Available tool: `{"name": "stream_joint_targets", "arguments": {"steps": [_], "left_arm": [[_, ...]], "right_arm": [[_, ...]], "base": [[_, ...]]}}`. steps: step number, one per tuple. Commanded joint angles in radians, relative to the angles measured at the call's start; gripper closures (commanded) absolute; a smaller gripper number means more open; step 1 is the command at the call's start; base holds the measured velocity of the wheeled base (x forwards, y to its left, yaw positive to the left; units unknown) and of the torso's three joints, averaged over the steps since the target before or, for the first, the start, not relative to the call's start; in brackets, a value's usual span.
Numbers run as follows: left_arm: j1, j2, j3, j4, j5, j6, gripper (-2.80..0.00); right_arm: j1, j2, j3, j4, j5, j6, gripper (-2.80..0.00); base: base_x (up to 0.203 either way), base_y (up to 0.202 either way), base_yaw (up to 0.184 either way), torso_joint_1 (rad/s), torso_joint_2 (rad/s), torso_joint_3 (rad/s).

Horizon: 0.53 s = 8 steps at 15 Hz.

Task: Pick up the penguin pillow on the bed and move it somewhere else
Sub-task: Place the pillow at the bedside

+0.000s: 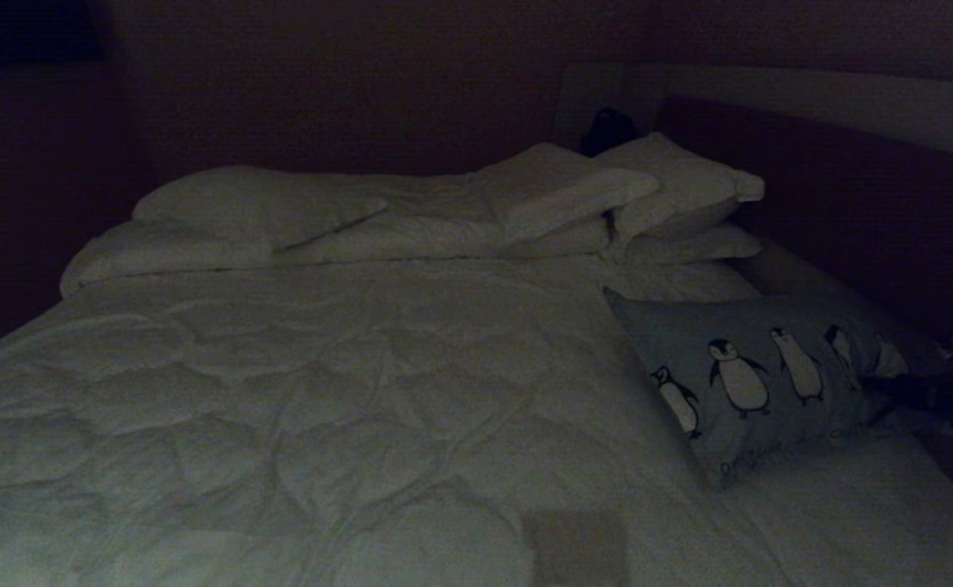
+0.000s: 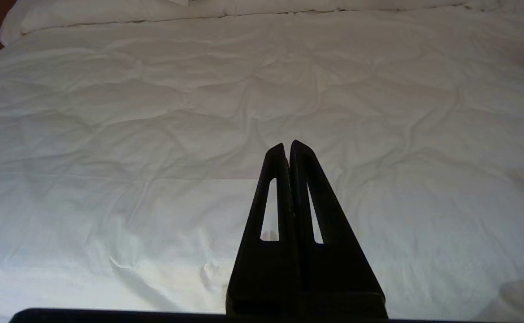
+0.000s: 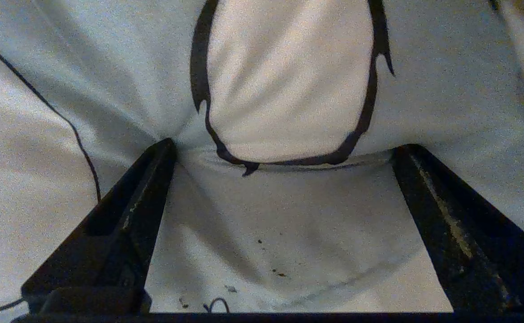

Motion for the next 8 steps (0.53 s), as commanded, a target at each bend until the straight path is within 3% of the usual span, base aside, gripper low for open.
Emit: {"name": "stream_joint_targets", "arguments": {"steps": [1,6,8], "left_arm": [[0.000,0.000,0.000,-0.001,0.000,0.000,0.00],[0.000,0.000,0.000,0.000,0.000,0.000,0.00],[0.000,0.000,0.000,-0.001,0.000,0.000,0.00]], "right_arm": [[0.012,0.034,0.000,-0.003,-0.008,-0.014,-2.80],[0.020,0.069,-0.001,-0.003,-0.034,-0.064,-2.80],[0.024,0.084,-0.001,-0.003,-0.081,-0.107,-2.80]], "base": [[0.000,0.000,0.000,0.000,0.00,0.000],[0.000,0.000,0.000,0.000,0.00,0.000],[0.000,0.000,0.000,0.000,0.00,0.000]]}}
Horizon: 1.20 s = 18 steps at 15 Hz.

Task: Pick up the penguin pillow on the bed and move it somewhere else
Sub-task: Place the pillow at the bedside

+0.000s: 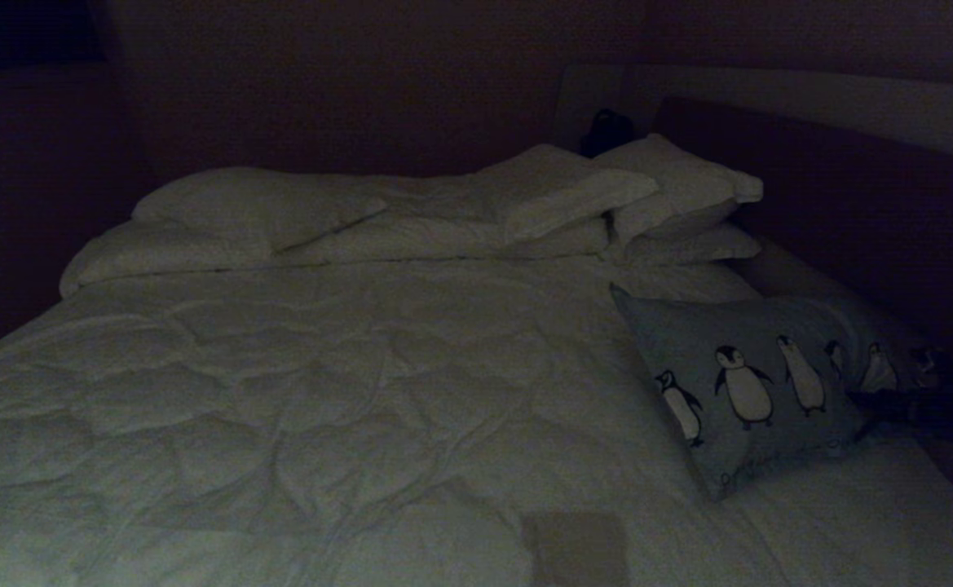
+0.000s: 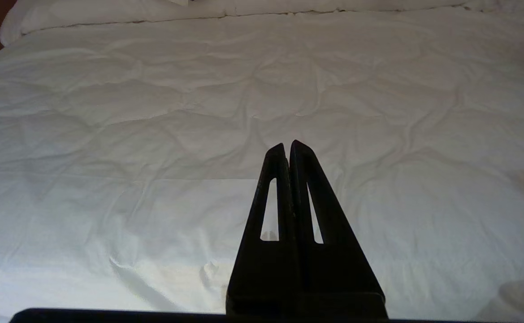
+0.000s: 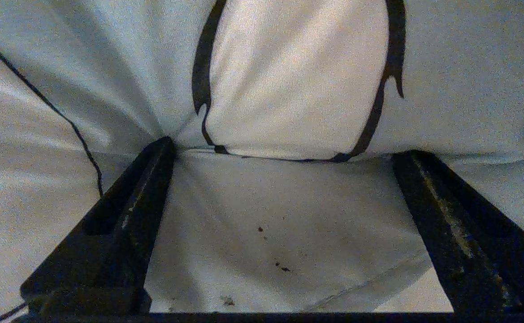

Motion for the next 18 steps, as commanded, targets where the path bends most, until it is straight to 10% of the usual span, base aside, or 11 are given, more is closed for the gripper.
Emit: {"name": "stream_joint_targets", "arguments": {"steps": [1,3,4,5,18], "left_arm": [[0.000,0.000,0.000,0.000,0.001,0.000,0.00],[0.000,0.000,0.000,0.000,0.001,0.000,0.00],[0.000,0.000,0.000,0.001,0.001,0.000,0.00],[0.000,0.000,0.000,0.001,0.001,0.000,0.00],[0.000,0.000,0.000,0.000,0.001,0.000,0.00]], "right_arm": [[0.002,0.020,0.000,0.004,-0.035,-0.031,-2.80],[0.003,0.022,0.000,0.005,-0.036,-0.037,-2.80],[0.003,0.023,0.000,0.004,-0.039,-0.042,-2.15],[0.003,0.023,0.000,0.002,-0.040,-0.042,0.00],[0.006,-0.074,0.042,0.020,-0.036,0.006,0.00]], "base": [[0.000,0.000,0.000,0.000,0.00,0.000],[0.000,0.000,0.000,0.000,0.00,0.000],[0.000,0.000,0.000,0.000,0.00,0.000],[0.000,0.000,0.000,0.000,0.00,0.000],[0.000,0.000,0.000,0.000,0.00,0.000]]}}
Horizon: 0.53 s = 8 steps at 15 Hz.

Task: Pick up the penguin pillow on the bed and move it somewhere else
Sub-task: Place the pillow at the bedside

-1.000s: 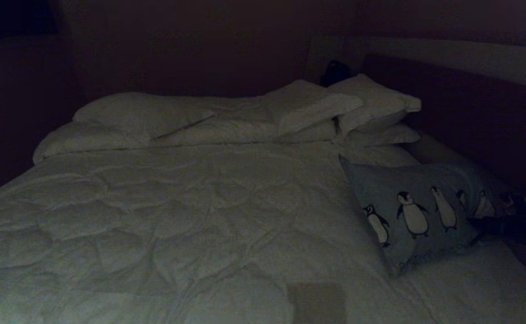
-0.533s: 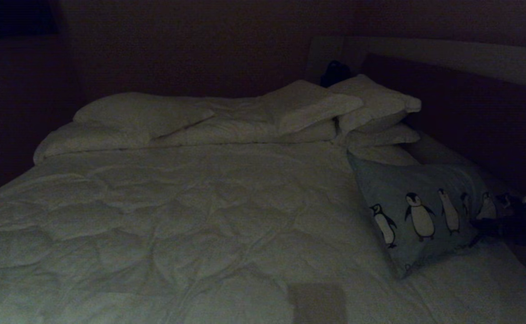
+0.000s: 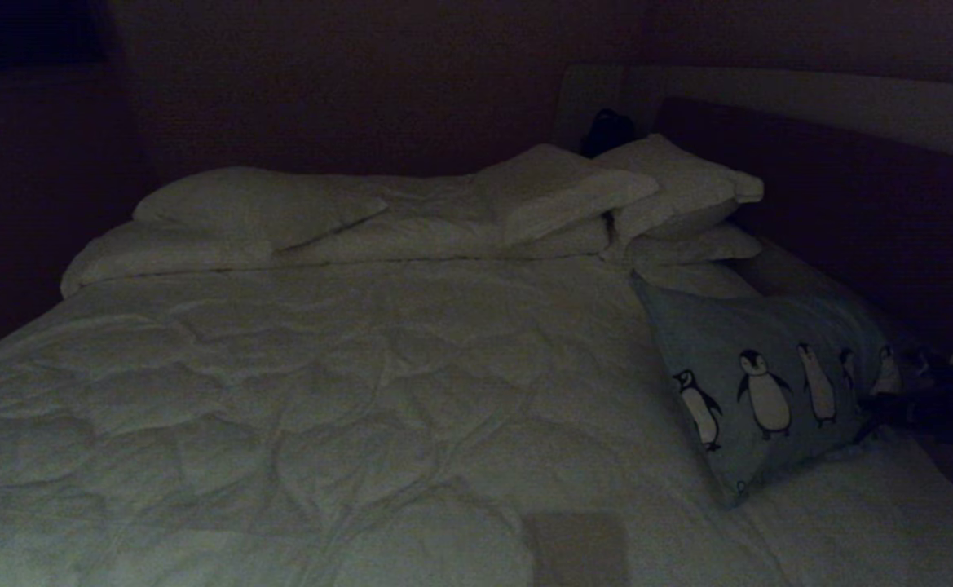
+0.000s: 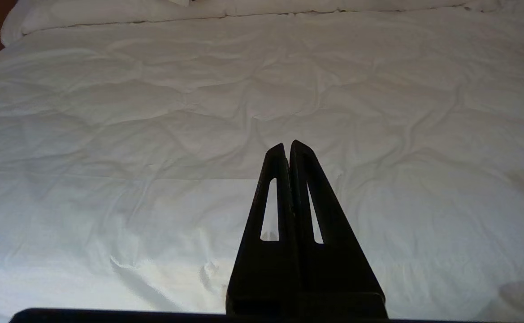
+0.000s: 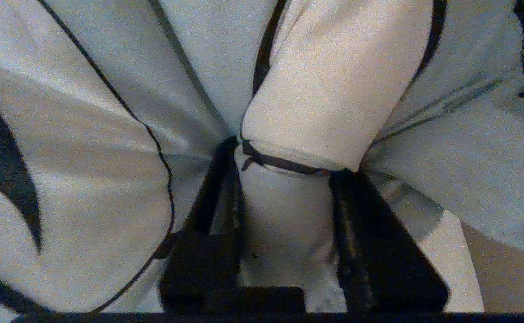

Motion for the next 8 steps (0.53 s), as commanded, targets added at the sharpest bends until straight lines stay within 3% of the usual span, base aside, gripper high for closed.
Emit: {"name": "stream_joint_targets", "arguments": {"steps": [1,5,8], "left_arm": [[0.000,0.000,0.000,0.001,0.000,0.000,0.00],[0.000,0.000,0.000,-0.001,0.000,0.000,0.00],[0.000,0.000,0.000,-0.001,0.002,0.000,0.00]], "right_arm": [[0.000,-0.079,0.029,0.000,0.011,0.064,0.00],[0.001,-0.250,0.071,0.085,0.130,0.232,0.00],[0.003,-0.364,0.044,0.211,0.156,0.316,0.00]], "base": [[0.000,0.000,0.000,0.000,0.00,0.000],[0.000,0.000,0.000,0.000,0.00,0.000],[0.000,0.000,0.000,0.000,0.00,0.000]]}}
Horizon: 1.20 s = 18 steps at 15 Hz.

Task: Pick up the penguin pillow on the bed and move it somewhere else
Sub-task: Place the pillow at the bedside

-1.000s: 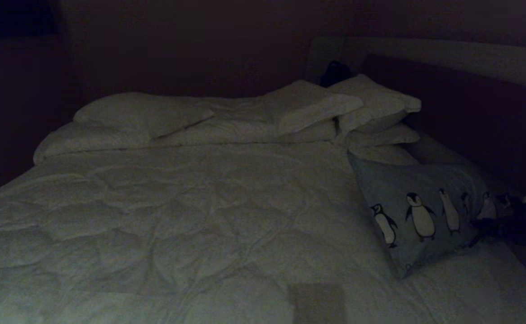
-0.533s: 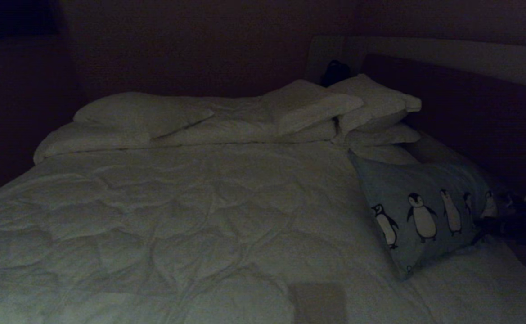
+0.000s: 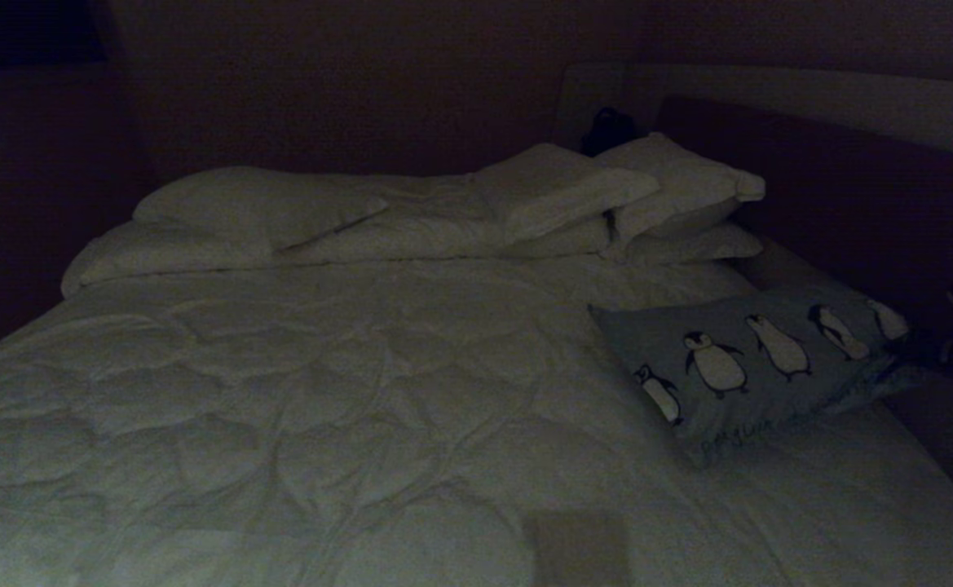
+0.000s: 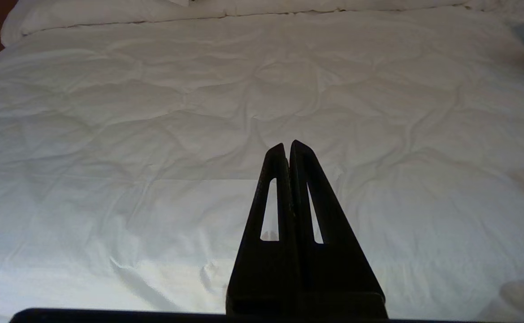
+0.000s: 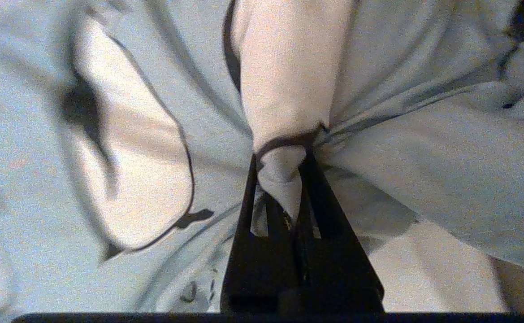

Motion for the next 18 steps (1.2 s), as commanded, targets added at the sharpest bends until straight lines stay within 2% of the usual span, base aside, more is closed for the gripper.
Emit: {"name": "stream_joint_targets", "arguments": {"steps": [1,3,5,7,9,11,15,18], "left_arm": [[0.000,0.000,0.000,0.000,0.000,0.000,0.00],[0.000,0.000,0.000,0.001,0.000,0.000,0.00],[0.000,0.000,0.000,0.000,0.000,0.000,0.00],[0.000,0.000,0.000,0.001,0.000,0.000,0.00],[0.000,0.000,0.000,0.000,0.000,0.000,0.00],[0.000,0.000,0.000,0.000,0.000,0.000,0.00],[0.000,0.000,0.000,0.001,0.000,0.000,0.00],[0.000,0.000,0.000,0.001,0.000,0.000,0.00]], "right_arm": [[0.000,-0.129,-0.011,0.162,0.053,0.123,0.00],[0.000,-0.223,-0.006,0.302,0.116,0.129,0.00],[-0.004,-0.307,0.026,0.428,0.163,0.101,0.00],[-0.008,-0.362,0.122,0.503,0.169,-0.023,0.00],[-0.010,-0.410,0.235,0.550,0.168,-0.154,0.00],[-0.010,-0.469,0.335,0.572,0.174,-0.243,0.00],[-0.007,-0.572,0.441,0.584,0.227,-0.274,0.00],[0.001,-0.651,0.582,0.587,0.259,-0.406,0.00]], "base": [[0.000,0.000,0.000,0.000,0.00,0.000],[0.000,0.000,0.000,0.000,0.00,0.000],[0.000,0.000,0.000,0.000,0.00,0.000],[0.000,0.000,0.000,0.000,0.00,0.000],[0.000,0.000,0.000,0.000,0.00,0.000],[0.000,0.000,0.000,0.000,0.00,0.000],[0.000,0.000,0.000,0.000,0.00,0.000],[0.000,0.000,0.000,0.000,0.00,0.000]]}}
